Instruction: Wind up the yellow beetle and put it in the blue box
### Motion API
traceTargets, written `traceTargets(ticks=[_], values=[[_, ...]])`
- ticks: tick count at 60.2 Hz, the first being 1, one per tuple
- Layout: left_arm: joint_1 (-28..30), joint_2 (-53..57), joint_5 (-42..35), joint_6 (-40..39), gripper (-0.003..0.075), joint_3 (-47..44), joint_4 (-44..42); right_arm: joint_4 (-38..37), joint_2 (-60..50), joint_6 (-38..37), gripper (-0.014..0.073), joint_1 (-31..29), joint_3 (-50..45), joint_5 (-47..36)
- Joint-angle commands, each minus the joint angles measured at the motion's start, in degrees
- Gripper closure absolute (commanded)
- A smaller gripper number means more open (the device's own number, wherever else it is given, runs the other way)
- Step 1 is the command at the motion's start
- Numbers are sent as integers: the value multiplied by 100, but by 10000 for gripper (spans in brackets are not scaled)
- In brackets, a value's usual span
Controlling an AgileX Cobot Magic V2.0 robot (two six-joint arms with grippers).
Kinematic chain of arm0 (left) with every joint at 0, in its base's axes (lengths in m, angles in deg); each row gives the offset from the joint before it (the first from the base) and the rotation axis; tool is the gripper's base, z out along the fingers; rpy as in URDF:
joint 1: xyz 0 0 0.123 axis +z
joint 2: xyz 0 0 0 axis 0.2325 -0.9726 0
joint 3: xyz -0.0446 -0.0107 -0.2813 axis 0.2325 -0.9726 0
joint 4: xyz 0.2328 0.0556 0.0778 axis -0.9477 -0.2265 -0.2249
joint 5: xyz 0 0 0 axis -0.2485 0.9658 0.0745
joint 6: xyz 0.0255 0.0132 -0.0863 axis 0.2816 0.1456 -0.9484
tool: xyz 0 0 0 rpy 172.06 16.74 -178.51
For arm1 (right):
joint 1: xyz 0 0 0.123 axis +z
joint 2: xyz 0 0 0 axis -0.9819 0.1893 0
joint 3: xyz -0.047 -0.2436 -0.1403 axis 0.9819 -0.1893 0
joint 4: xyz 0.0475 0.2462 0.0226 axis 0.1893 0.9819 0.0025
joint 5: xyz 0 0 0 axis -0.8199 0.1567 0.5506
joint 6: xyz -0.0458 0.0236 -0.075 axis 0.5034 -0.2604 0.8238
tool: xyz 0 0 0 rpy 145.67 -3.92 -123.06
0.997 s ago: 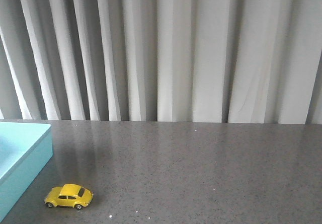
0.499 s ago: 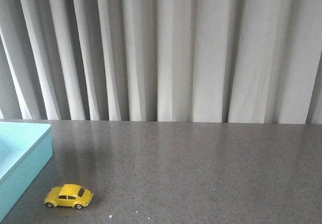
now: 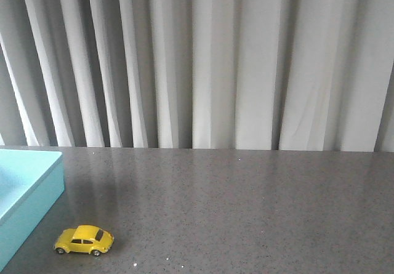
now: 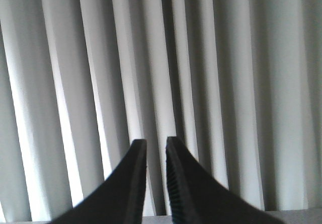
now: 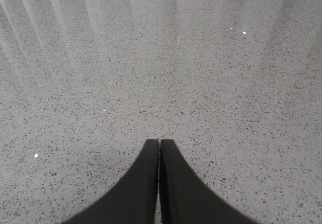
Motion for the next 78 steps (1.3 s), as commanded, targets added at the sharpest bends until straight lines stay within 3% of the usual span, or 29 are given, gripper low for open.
traceTargets(ticks=[1, 4, 8, 16, 22, 29, 47, 58, 70, 78], values=[[-29, -54, -160, 2826, 604, 193, 2507, -38, 12, 36, 601, -27, 136, -390], [-29, -54, 128, 4099, 603, 200, 3324, -38, 12, 36, 601, -27, 136, -390], [-29, -54, 389, 5126, 599, 195, 4095, -38, 12, 36, 601, -27, 136, -390], [-29, -55, 764, 6092, 591, 195, 5309, -39, 12, 36, 601, -27, 136, -391], [-29, -158, 866, 6573, 583, 330, 5147, -32, 12, 36, 601, -27, 136, -390], [-29, -461, 1286, 6468, 572, 740, 4630, -32, 12, 36, 601, -27, 136, -390], [-29, -1816, 3043, 6310, 498, 2304, 4441, -40, 12, 36, 601, -27, 136, -390], [-29, -2896, 4773, 5045, 467, 3573, 3370, -40, 12, 36, 601, -27, 136, -390], [-23, -3786, 5074, 4051, 463, 4423, 2656, -40, 12, 36, 601, -27, 136, -390], [-23, -4110, 4817, 3901, 463, 4464, 2609, -40, 12, 36, 601, -27, 136, -390]])
